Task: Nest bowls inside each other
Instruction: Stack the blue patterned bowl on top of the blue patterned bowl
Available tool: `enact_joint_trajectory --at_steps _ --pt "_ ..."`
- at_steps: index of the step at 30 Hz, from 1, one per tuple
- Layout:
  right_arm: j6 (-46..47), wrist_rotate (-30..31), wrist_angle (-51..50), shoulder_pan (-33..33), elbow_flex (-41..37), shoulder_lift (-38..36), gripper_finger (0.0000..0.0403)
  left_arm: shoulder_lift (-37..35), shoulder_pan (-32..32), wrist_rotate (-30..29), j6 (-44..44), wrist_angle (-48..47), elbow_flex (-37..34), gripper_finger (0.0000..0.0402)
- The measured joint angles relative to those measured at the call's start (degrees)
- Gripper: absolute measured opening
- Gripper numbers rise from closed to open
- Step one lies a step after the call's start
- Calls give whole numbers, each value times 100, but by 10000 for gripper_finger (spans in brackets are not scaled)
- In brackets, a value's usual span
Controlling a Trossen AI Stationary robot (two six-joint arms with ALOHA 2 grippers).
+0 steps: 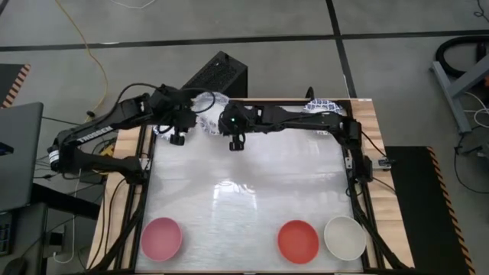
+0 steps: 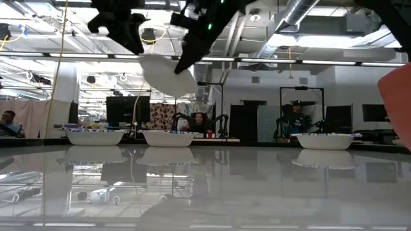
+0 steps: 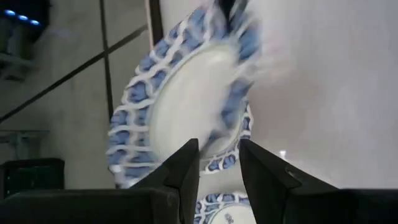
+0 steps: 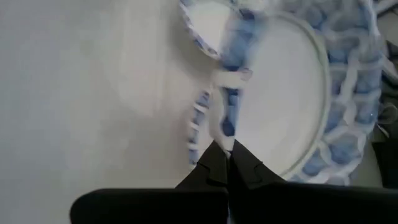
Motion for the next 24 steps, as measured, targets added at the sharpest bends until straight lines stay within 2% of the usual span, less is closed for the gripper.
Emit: enact_joint_trajectory --at_steps 7,16,20,24 --pt "-532 86 208 -157 -14 404 5 -345 15 -23 -507 -6 0 103" --pt "-1217 372 509 -307 -7 825 5 -362 25 -86 -764 -352 0 103" --pt "-1219 397 699 -370 72 1074 5 -362 35 -110 -919 -376 -2 103" --pt "-1160 390 482 -378 197 1422 5 -362 44 -167 -1089 -453 -2 103"
